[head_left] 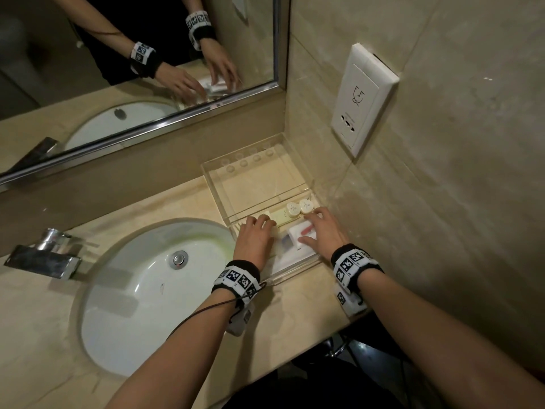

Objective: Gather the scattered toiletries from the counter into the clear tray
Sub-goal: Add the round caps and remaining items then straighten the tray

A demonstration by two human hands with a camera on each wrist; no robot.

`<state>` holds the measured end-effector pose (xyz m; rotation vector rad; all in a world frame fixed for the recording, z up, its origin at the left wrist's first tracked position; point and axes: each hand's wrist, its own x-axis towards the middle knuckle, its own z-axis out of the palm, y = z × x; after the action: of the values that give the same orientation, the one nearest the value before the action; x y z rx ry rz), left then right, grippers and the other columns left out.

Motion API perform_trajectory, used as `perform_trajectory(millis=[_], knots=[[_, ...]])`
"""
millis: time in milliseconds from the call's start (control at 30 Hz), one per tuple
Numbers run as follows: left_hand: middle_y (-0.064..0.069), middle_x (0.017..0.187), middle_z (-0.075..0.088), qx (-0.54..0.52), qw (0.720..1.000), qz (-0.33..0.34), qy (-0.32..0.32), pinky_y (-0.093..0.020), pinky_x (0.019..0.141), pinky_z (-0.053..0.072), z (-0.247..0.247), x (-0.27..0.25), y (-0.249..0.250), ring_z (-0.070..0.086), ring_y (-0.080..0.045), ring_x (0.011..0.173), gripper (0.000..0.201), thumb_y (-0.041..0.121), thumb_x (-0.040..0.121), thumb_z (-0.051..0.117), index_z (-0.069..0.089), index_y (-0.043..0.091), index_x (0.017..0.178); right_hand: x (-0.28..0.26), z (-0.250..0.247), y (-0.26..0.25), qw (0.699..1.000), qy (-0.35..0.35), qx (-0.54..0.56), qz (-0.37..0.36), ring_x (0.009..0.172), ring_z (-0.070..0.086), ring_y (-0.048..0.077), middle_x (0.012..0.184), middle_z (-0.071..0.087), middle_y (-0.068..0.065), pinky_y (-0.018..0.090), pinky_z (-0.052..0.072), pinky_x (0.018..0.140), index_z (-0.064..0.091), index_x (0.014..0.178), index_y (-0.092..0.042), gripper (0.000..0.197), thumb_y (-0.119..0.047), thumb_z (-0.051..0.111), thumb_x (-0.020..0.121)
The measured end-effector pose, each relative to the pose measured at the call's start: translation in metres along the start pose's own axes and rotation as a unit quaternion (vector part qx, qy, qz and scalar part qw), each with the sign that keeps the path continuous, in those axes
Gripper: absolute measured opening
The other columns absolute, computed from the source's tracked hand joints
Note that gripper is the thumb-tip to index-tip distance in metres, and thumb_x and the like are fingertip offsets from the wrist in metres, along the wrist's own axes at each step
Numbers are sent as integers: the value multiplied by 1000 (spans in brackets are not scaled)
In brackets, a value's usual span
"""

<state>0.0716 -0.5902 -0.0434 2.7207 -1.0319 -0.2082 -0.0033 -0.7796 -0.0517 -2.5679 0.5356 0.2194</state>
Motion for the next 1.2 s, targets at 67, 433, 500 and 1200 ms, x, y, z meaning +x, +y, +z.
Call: perform_trajectory(millis=[67,433,500,1200], knots=[[-3,130,56,-7,1000,24,-16,-37,92,41,3,2,8,47,-27,112,37,19,89,59,55,15,126,2,-2,1,999,24,23,9,126,48,25,144,39,4,42,44,106,52,134,-17,60,-31,76,80],[-3,130,57,-37,996,28,-79,-36,95,39,16,16,33,43,-26,114,64,38,82,68,44,17,138,5,-16,2,994,-33,-104,19,116,55,27,131,51,3,39,49,95,57,127,-20,48,-32,73,83],[-2,132,56,-49,994,30,-90,-36,96,38,16,19,33,42,-25,114,68,41,81,69,42,19,140,6,-18,0,993,-35,-108,20,116,55,27,132,49,3,38,49,95,58,125,-19,47,-31,73,83],[2,131,58,-143,988,1,-52,-34,95,39,6,27,36,43,-22,112,48,25,85,66,53,20,131,-1,-23,7,1000,6,25,-13,111,60,21,130,56,4,32,50,95,59,123,-15,41,-2,65,85]])
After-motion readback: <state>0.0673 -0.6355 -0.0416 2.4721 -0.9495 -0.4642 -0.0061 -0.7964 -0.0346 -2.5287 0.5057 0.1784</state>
